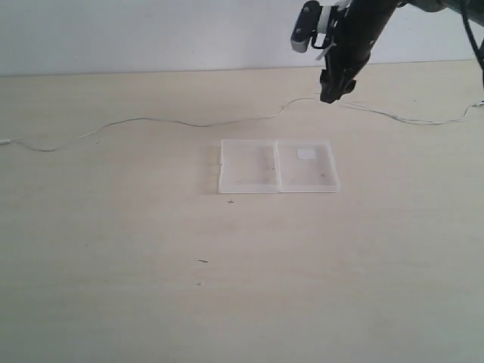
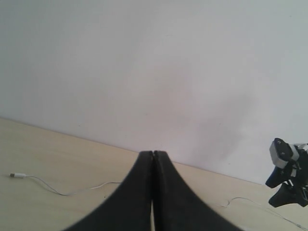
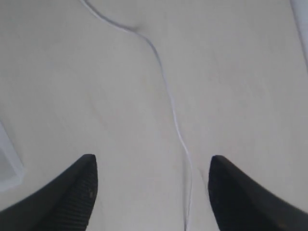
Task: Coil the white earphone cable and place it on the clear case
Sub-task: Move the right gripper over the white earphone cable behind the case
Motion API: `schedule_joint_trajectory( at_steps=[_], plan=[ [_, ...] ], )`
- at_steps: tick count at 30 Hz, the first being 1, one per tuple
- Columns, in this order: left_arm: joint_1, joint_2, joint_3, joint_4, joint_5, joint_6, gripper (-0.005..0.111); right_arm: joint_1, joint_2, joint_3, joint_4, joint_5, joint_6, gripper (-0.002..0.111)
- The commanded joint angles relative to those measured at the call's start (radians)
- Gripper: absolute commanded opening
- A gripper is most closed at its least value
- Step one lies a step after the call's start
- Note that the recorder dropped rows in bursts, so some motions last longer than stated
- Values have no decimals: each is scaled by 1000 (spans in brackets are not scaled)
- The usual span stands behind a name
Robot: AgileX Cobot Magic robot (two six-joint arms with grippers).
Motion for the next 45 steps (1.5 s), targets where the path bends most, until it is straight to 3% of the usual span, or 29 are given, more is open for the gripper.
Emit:
schedule_joint_trajectory(
  at_steps=[1,10,15,27,30,35,40,43,45],
  plan=[
    [2,-4,-2,0,-6,-6,0,38,31,-7,3,-88,-40,64],
    [2,-4,-2,0,-6,-6,0,82,87,-7,-108,-196,-49,64],
    [2,-4,-2,0,-6,-6,0,106,106,-7,-333,-202,-28,64],
    [2,-4,-2,0,-6,-6,0,102,106,-71,-258,-222,110,61],
    [2,-4,-2,0,-6,-6,0,102,110,-142,-288,-232,250,61],
    [2,-4,-2,0,-6,-6,0,102,114,-197,-428,-283,662,61],
    [2,-4,-2,0,-6,-6,0,105,110,-199,-484,-250,835,61],
    [2,-4,-2,0,-6,-6,0,105,110,-201,-493,-184,751,61],
    [2,-4,-2,0,-6,-6,0,105,110,-206,-527,-132,542,61]
  ],
)
